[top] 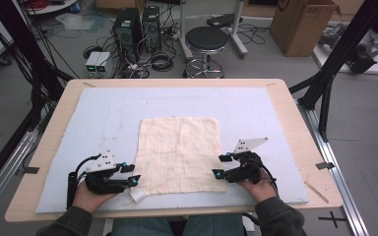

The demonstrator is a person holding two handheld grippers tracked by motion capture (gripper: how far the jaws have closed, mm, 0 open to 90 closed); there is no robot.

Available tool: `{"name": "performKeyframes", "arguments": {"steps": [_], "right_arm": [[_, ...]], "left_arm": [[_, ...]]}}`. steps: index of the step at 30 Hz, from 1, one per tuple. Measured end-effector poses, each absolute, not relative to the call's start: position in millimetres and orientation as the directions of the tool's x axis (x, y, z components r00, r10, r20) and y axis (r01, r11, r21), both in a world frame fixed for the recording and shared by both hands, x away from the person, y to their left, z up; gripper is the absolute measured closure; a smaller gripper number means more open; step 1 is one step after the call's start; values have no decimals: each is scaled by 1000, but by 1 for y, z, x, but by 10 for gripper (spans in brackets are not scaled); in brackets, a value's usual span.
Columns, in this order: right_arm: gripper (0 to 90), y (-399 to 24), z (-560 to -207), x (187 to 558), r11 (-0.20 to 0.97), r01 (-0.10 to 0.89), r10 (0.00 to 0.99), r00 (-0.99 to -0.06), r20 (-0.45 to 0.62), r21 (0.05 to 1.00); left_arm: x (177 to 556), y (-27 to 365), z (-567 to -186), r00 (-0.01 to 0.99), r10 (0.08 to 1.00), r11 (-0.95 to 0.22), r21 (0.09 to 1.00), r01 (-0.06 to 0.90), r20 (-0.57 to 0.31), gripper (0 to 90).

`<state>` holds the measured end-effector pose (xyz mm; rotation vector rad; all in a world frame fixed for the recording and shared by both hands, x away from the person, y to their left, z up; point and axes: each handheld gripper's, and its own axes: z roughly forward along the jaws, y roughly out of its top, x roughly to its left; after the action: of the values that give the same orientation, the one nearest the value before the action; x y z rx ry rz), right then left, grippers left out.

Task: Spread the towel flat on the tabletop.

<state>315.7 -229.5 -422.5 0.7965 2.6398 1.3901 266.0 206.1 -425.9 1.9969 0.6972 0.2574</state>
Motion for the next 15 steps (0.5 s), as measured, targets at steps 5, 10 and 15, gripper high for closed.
{"name": "performKeyframes", "arguments": {"steps": [5, 10, 15], "right_arm": [[308, -229, -423, 316, 469, 402, 473, -866, 160, 787], [284, -230, -422, 319, 464, 401, 487, -860, 151, 790], [279, -231, -421, 319, 460, 402, 492, -858, 149, 792]], "left_arm": [[269, 200, -422, 816, 570, -361, 865, 348, -91, 473], [270, 199, -422, 812, 577, -355, 867, 350, -91, 456], [270, 200, -422, 808, 583, -356, 866, 350, -88, 451]]}}
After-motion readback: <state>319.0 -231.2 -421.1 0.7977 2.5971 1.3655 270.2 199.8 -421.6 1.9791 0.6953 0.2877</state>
